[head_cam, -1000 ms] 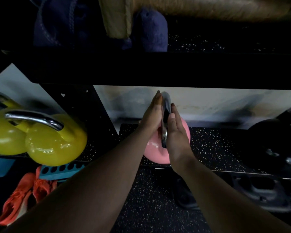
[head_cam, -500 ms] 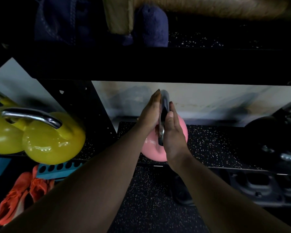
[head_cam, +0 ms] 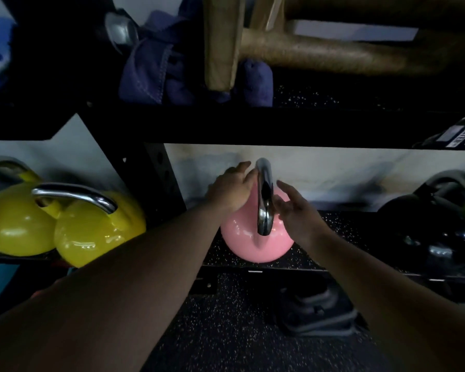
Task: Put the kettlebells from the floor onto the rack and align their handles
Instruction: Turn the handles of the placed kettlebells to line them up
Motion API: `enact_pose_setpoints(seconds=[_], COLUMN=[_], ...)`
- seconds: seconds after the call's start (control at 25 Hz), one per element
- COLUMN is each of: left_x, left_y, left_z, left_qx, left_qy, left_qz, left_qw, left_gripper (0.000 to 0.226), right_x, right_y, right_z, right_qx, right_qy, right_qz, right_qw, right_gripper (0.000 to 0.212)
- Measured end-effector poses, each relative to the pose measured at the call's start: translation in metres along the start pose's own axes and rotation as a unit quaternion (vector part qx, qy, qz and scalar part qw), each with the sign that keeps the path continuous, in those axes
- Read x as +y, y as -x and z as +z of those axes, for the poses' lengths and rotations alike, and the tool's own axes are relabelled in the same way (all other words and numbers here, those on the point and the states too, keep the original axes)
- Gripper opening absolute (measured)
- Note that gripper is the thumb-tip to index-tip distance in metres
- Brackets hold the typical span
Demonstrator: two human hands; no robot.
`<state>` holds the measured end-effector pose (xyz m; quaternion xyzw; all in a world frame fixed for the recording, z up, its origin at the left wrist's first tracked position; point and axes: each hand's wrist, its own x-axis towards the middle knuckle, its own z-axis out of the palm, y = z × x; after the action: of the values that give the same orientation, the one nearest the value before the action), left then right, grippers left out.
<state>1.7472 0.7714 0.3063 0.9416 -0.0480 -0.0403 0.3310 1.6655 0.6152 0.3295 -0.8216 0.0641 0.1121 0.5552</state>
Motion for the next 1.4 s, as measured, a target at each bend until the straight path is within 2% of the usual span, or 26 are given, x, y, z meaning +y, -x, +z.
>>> enact_pose_setpoints(seconds=[0.12, 0.28, 0.36, 0.6, 0.72, 0.88, 1.04, 1.16, 1.24, 1.32, 1.4], left_x=[-0.014, -0.029, -0.036, -0.077, -0.122, -0.204, -0.271, -0.298, -0.298, -0.292, -0.285], left_y=[0.034, 0.077, 0.103, 0.154, 0.158, 0.156, 0.148, 0.140, 0.134, 0.128, 0.126], left_z=[-0.013, -0.029, -0.043, -0.105, -0.154, -0.209, -0.250, -0.257, -0.246, -0.227, -0.212], left_qx=[-0.029, -0.045, -0.039, 0.106, 0.170, 0.211, 0.216, 0.167, 0.113, 0.093, 0.129], left_qy=[-0.133, -0.227, -0.259, -0.302, -0.294, -0.256, -0.158, -0.002, 0.095, 0.156, 0.179], left_qz=[0.058, 0.094, 0.109, 0.090, 0.084, 0.039, -0.062, -0.164, -0.251, -0.296, -0.305], left_qw=[0.989, 0.968, 0.959, 0.943, 0.937, 0.943, 0.961, 0.972, 0.957, 0.938, 0.926], left_gripper=[0.052, 0.053, 0.049, 0.035, 0.031, 0.031, 0.042, 0.070, 0.090, 0.095, 0.093], right_x=[0.002, 0.011, 0.011, -0.020, -0.053, -0.101, -0.144, -0.159, -0.154, -0.147, -0.144], right_y=[0.039, 0.081, 0.101, 0.122, 0.106, 0.064, 0.021, -0.014, -0.029, -0.040, -0.042], right_z=[0.019, 0.036, 0.034, 0.058, 0.111, 0.210, 0.307, 0.350, 0.360, 0.364, 0.365], right_qx=[0.053, 0.080, 0.084, 0.086, 0.082, 0.064, 0.045, 0.038, 0.016, 0.005, 0.019], right_qy=[0.082, 0.159, 0.181, 0.233, 0.234, 0.227, 0.221, 0.259, 0.284, 0.281, 0.268], right_qz=[-0.019, -0.071, -0.069, -0.084, -0.132, -0.176, -0.243, -0.189, -0.141, -0.121, -0.121], right_qw=[0.995, 0.981, 0.977, 0.965, 0.960, 0.956, 0.943, 0.947, 0.948, 0.952, 0.956], right_gripper=[0.047, 0.051, 0.051, 0.044, 0.044, 0.038, 0.030, 0.046, 0.053, 0.050, 0.048])
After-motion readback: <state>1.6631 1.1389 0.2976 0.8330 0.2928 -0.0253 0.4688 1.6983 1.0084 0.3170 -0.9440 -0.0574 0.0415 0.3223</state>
